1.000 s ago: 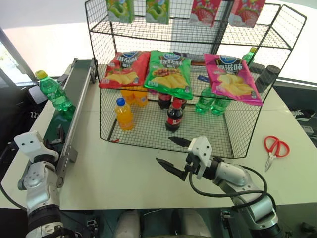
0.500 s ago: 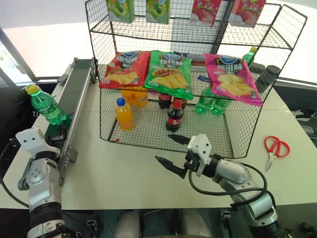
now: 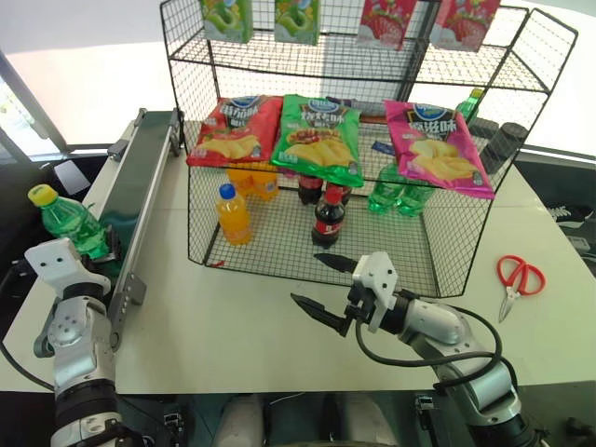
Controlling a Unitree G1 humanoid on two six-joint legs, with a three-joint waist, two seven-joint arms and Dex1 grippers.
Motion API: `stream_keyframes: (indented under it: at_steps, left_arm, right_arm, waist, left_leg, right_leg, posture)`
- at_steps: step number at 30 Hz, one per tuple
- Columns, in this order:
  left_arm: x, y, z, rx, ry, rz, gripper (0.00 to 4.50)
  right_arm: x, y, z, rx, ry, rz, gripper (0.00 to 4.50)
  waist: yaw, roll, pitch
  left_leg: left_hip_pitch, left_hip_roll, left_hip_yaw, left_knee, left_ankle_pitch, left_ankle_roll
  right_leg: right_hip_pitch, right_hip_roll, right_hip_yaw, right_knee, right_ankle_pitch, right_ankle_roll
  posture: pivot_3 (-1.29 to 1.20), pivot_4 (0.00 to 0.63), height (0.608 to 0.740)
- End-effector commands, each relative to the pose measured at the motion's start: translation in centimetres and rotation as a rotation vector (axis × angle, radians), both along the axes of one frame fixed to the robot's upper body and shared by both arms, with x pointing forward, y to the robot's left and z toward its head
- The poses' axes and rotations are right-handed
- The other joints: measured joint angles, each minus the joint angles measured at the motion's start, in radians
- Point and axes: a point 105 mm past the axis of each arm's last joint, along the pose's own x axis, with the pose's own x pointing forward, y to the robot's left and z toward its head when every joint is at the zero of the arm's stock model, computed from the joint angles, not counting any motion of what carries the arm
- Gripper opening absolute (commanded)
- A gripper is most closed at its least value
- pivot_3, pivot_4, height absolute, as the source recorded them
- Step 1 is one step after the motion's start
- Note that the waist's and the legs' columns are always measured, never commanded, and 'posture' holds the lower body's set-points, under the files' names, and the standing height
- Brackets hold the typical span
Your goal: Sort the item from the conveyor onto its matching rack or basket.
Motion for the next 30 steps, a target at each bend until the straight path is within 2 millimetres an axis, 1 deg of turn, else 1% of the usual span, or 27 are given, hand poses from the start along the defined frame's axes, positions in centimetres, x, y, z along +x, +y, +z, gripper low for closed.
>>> stream_keyframes:
  at_steps: [1,2,3,6,9,11,13,14,17,18,21,23,25,30]
  left_arm:
    - [-0.1,0.4,1.3,0.026,-0.041,0.016,3.17]
    - [-0.1,0.4,1.3,0.025,-0.040,0.017,2.71]
    - [-0.1,0.4,1.3,0.024,-0.038,0.020,2.64]
    - [-0.2,0.5,1.3,0.022,-0.039,0.025,2.64]
    - [-0.2,0.5,1.8,0.030,-0.063,0.027,2.64]
    - [-0.2,0.3,2.6,0.056,-0.089,0.015,2.64]
    - [0.0,-0.3,4.0,0.093,-0.129,-0.023,2.64]
    - [0.2,-0.9,5.0,0.116,-0.154,-0.062,2.64]
    - [0.5,-3.6,7.3,0.176,-0.211,-0.216,2.64]
    - [0.4,-5.0,7.8,0.207,-0.222,-0.290,2.64]
    - [0.0,-8.7,8.4,0.271,-0.223,-0.486,2.64]
    - [-0.5,-11.3,8.3,0.292,-0.212,-0.626,2.64]
    - [-1.0,-13.3,7.8,0.287,-0.190,-0.739,2.64]
    - [-2.3,-19.1,6.0,0.327,-0.126,-1.063,2.64]
  right_arm:
    - [-0.2,0.3,0.9,0.027,-0.035,0.018,4.50]
    - [-0.1,0.3,0.9,0.027,-0.035,0.018,4.50]
    - [-0.1,0.3,0.9,0.027,-0.036,0.018,4.50]
    - [-0.1,0.3,1.0,0.028,-0.038,0.017,4.50]
    - [0.0,0.3,1.0,0.029,-0.039,0.018,4.50]
    - [0.1,0.4,1.1,0.029,-0.040,0.019,4.50]
    - [0.1,0.3,1.1,0.028,-0.041,0.020,4.50]
    - [0.1,0.3,1.2,0.026,-0.043,0.019,4.50]
    - [0.3,-0.1,1.4,0.021,-0.053,0.010,4.50]
    - [0.4,-0.3,1.5,0.018,-0.060,0.007,4.50]
    - [0.8,-0.7,1.7,0.009,-0.073,-0.001,4.50]
    - [0.9,-0.9,1.7,0.005,-0.079,0.001,4.50]
    - [0.9,-0.9,1.9,0.011,-0.083,0.010,4.50]
    - [1.0,-0.5,3.0,0.066,-0.090,0.026,4.50]
  waist:
    - [0.001,0.000,0.000]
    - [0.001,0.000,0.000]
    - [0.001,0.000,0.000]
    - [0.001,0.000,0.000]
    - [0.001,0.000,0.000]
    - [0.001,0.000,0.000]
    - [0.001,0.000,0.000]
    - [0.001,-0.001,0.000]
    - [0.001,-0.005,0.000]
    - [0.001,-0.005,0.000]
    - [-0.003,-0.004,0.001]
    - [-0.006,-0.003,0.001]
    - [-0.007,-0.002,0.002]
    - [-0.018,0.000,0.002]
  left_leg:
    - [0.000,0.000,0.000,0.000,0.000,0.000]
    - [0.000,0.000,0.000,0.000,0.000,0.000]
    - [0.000,0.000,0.000,0.000,0.000,0.000]
    - [0.000,0.000,0.000,0.000,0.000,0.000]
    - [0.000,0.000,0.000,0.000,0.000,0.000]
    - [0.000,0.000,0.000,0.000,0.000,0.000]
    - [-0.001,0.000,0.000,0.000,0.000,0.000]
    - [-0.001,0.000,0.000,0.000,0.000,0.000]
    - [-0.006,0.000,-0.001,0.000,0.000,-0.001]
    - [-0.008,0.000,-0.002,0.000,0.000,-0.001]
    - [-0.011,-0.001,-0.002,0.000,0.001,-0.002]
    - [-0.011,-0.001,-0.002,0.000,0.001,-0.002]
    - [-0.011,-0.001,-0.002,0.000,0.000,-0.002]
    - [-0.011,-0.001,-0.002,0.000,0.001,-0.001]
  right_leg:
    - [0.000,0.000,0.000,0.000,0.000,0.000]
    - [0.000,0.000,0.000,0.000,0.000,0.000]
    - [0.000,0.000,0.000,0.000,0.000,0.000]
    - [0.000,-0.001,0.000,0.000,0.000,0.000]
    - [0.000,-0.001,0.000,0.000,0.000,0.000]
    - [0.000,-0.001,0.000,0.000,0.000,0.000]
    - [-0.001,-0.001,0.000,-0.001,0.000,0.000]
    - [-0.001,-0.001,0.000,-0.001,0.000,0.000]
    - [-0.004,-0.002,-0.001,-0.001,0.000,0.000]
    - [-0.006,-0.002,-0.001,-0.001,0.000,0.000]
    - [-0.008,-0.003,-0.001,-0.003,0.000,0.000]
    - [-0.008,-0.004,-0.001,-0.004,0.000,0.000]
    - [-0.008,-0.004,-0.001,-0.005,0.000,0.000]
    - [-0.008,-0.004,-0.001,-0.004,0.000,-0.001]
  posture:
    - [0.00,0.150,0.740]
    - [0.00,0.150,0.740]
    - [0.00,0.150,0.740]
    - [0.00,0.150,0.740]
    - [0.00,0.150,0.740]
    - [0.00,0.150,0.740]
    - [0.00,0.150,0.740]
    - [0.00,0.150,0.740]
    - [0.00,0.150,0.740]
    - [0.00,0.150,0.740]
    - [0.00,0.150,0.740]
    - [0.00,0.150,0.740]
    - [0.00,0.150,0.740]
    - [0.00,0.150,0.740]
